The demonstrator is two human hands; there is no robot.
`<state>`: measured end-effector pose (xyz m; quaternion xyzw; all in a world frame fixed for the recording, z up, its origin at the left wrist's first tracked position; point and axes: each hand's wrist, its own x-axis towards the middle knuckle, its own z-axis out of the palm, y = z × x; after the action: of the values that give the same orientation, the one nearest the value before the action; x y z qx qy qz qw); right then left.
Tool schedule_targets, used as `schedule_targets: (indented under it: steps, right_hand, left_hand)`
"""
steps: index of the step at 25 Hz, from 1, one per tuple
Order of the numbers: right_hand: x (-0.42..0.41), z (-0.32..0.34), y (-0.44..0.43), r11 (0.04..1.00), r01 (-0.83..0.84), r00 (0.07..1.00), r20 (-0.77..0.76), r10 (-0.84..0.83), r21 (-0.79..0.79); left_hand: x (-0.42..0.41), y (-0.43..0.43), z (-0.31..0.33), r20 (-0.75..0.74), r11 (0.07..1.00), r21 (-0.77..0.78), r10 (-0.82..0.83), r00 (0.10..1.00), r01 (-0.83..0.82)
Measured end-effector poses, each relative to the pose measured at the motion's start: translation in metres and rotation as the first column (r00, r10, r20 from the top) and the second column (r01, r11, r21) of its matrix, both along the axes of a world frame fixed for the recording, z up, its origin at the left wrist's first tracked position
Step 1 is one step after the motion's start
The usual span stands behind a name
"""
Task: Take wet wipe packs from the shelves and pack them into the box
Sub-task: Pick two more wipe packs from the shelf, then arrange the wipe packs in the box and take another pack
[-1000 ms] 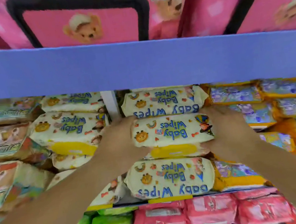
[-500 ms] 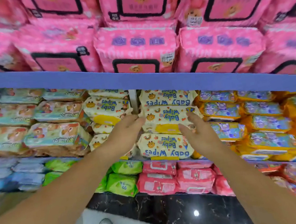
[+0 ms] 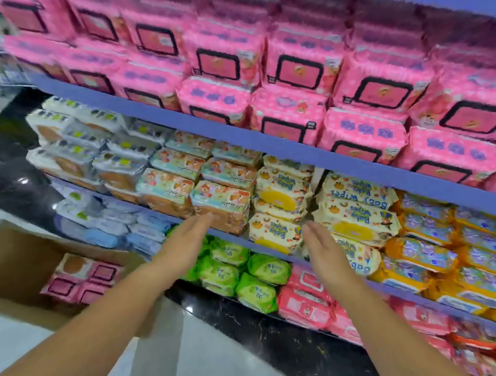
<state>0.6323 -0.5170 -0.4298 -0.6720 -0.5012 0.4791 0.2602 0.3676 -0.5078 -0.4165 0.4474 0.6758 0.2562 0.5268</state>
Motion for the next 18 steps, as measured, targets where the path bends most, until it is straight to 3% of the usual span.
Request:
schedule_targets:
  steps: [9, 18]
  right_hand:
    - [-0.300, 0.026, -0.038, 0.978, -0.208, 0.978, -0.025, 0.208, -0.009]
    - [-0.498, -0.059, -0.033, 0.959, -0.256, 0.966, -0.080, 0.248, -0.121]
  left_hand:
    - [-0.291, -0.115, 0.008, -0.165, 0.994, 0.047, 0.100, 0.981, -0.094]
    - [-0.487, -0.108, -0.038, -0.253, 0.981, -0.115, 0.122, 0.960, -0.155]
